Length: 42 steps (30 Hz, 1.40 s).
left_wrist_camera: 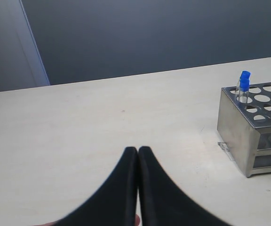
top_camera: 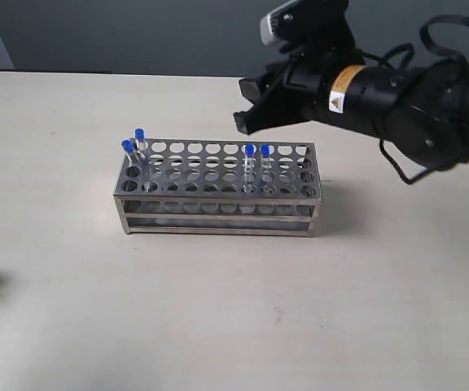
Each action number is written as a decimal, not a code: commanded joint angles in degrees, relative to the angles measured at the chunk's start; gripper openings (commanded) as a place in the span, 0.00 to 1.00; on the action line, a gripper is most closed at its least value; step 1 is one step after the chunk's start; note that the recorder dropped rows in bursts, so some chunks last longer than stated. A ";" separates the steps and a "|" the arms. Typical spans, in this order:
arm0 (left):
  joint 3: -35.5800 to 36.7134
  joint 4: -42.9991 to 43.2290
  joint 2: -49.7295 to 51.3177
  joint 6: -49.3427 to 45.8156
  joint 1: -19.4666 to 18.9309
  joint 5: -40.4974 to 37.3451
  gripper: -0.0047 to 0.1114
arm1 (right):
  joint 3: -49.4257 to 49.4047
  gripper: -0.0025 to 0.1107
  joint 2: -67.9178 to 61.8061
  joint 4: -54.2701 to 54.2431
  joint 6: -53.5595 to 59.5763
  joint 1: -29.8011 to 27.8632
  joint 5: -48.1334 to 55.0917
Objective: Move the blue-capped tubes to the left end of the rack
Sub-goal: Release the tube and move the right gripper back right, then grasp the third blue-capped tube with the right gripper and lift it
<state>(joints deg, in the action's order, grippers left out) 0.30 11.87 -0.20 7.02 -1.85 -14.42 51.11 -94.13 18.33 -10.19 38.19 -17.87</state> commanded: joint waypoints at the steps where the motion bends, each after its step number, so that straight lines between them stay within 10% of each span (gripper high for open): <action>1: -0.30 -0.27 0.20 0.04 0.25 0.69 0.05 | -7.28 0.40 2.94 -0.78 -0.13 -0.49 -6.63; 31: -0.30 -0.27 0.20 0.04 0.25 0.69 0.05 | -10.24 0.40 -11.68 -12.66 7.85 -0.86 -15.30; 37: -0.30 -0.27 0.20 0.04 0.25 0.69 0.05 | -10.25 0.01 -11.68 -12.66 7.90 -0.86 -16.56; 42: -0.30 -0.27 0.20 0.04 0.25 0.69 0.05 | -10.25 0.02 -11.40 -12.66 7.90 -0.86 -16.30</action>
<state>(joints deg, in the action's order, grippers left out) 0.30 11.87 -0.20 7.02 -1.85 -14.42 40.77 -105.80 5.67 -2.52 37.70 -33.60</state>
